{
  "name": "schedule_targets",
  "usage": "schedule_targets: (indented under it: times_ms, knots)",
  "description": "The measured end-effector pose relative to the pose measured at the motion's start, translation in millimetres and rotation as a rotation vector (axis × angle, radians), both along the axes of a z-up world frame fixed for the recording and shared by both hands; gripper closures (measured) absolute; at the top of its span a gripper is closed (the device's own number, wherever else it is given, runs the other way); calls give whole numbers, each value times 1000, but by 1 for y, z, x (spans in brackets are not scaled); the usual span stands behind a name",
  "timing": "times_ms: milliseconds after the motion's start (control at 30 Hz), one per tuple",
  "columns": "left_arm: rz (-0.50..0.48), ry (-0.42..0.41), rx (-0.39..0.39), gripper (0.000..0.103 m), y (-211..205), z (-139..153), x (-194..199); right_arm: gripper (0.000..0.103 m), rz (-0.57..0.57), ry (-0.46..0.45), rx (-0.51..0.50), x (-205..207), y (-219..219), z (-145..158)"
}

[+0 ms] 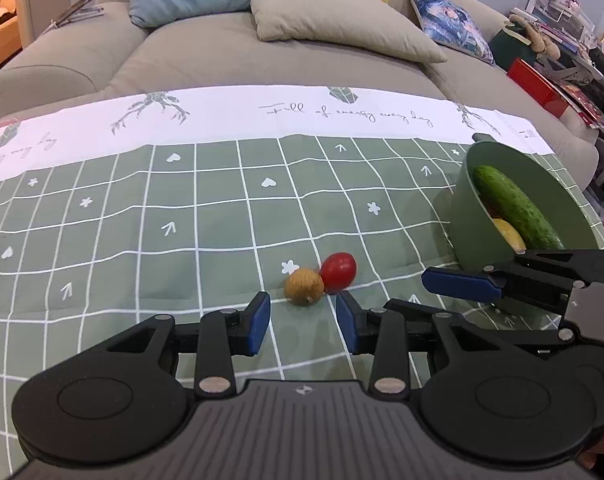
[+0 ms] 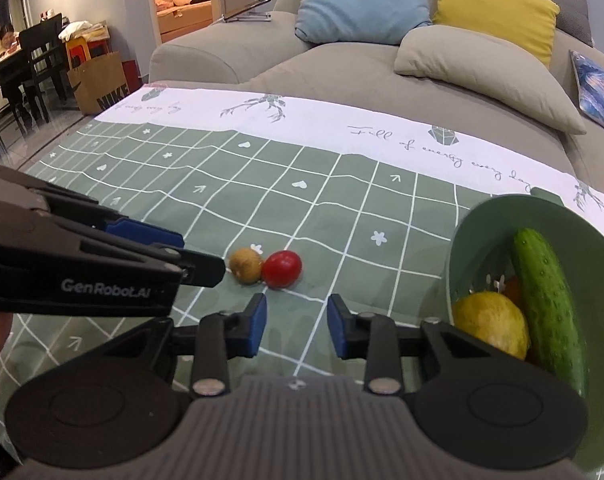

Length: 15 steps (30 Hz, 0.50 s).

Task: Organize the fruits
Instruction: 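Grasp the last longan with the left tool while the right tool grasps the red tomato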

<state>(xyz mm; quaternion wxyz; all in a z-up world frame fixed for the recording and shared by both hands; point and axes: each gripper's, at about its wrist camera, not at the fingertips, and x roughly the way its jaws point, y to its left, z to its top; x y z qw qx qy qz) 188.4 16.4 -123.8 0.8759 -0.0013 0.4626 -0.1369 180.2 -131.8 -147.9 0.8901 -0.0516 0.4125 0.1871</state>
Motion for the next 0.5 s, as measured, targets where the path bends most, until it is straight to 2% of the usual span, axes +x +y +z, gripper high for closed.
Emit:
schedule_targets:
  times_ms: [500]
  knots:
    - [-1,58,-15,59,2,-28,29,75,38,21,-30,17,3,-17]
